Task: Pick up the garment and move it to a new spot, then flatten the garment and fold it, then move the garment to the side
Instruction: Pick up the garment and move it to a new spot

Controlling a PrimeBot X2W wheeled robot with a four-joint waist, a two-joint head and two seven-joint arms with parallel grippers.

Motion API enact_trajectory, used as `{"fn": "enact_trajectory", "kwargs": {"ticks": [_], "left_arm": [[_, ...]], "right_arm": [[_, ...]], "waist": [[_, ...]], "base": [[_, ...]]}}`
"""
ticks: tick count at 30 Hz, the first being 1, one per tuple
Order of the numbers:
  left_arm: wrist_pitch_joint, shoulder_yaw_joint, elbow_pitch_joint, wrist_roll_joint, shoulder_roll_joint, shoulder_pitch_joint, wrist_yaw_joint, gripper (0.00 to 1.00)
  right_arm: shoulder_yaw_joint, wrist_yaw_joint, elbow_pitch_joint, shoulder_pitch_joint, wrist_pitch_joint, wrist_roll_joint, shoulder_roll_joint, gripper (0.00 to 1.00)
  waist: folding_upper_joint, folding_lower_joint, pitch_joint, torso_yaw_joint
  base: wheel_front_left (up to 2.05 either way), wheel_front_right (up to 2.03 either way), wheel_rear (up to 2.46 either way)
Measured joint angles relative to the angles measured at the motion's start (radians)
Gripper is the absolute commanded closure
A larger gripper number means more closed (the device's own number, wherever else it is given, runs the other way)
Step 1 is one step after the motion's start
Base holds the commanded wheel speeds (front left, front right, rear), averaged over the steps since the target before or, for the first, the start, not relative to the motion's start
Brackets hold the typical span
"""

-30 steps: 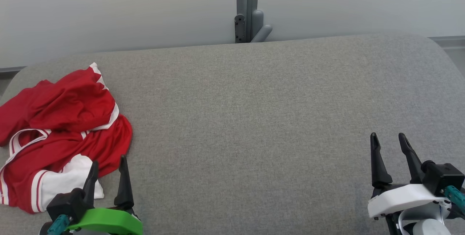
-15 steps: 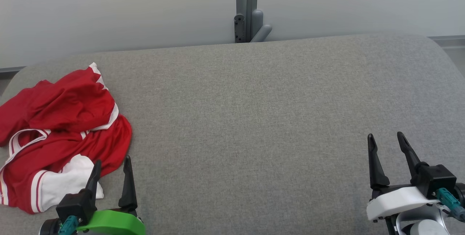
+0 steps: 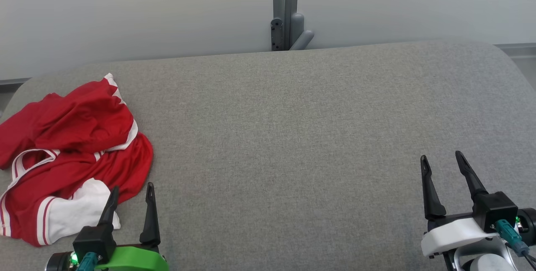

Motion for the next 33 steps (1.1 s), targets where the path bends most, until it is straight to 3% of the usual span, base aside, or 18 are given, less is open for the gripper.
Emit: {"fn": "enact_trajectory", "kwargs": {"ticks": [20,27,33], "left_arm": [[0.0,0.0,0.011,0.0,-0.002,-0.001,-0.006,0.0],[0.0,-0.003,0.013,-0.006,-0.003,-0.006,-0.003,0.0],[0.0,0.034,0.003,-0.011,-0.003,0.011,0.009,0.0]], "right_arm": [[-0.003,0.0,0.004,0.017,0.0,0.01,-0.001,0.0],[0.015,0.0,0.004,0.023,0.0,0.015,0.0,0.0],[0.06,0.0,0.01,0.016,0.0,0.019,0.0,0.0]], "waist": [[0.0,0.0,0.0,0.028],[0.0,0.0,-0.001,0.115],[0.0,0.0,-0.003,0.261]], "base": [[0.0,0.0,0.0],[0.0,0.0,0.0],[0.0,0.0,0.0]]}}
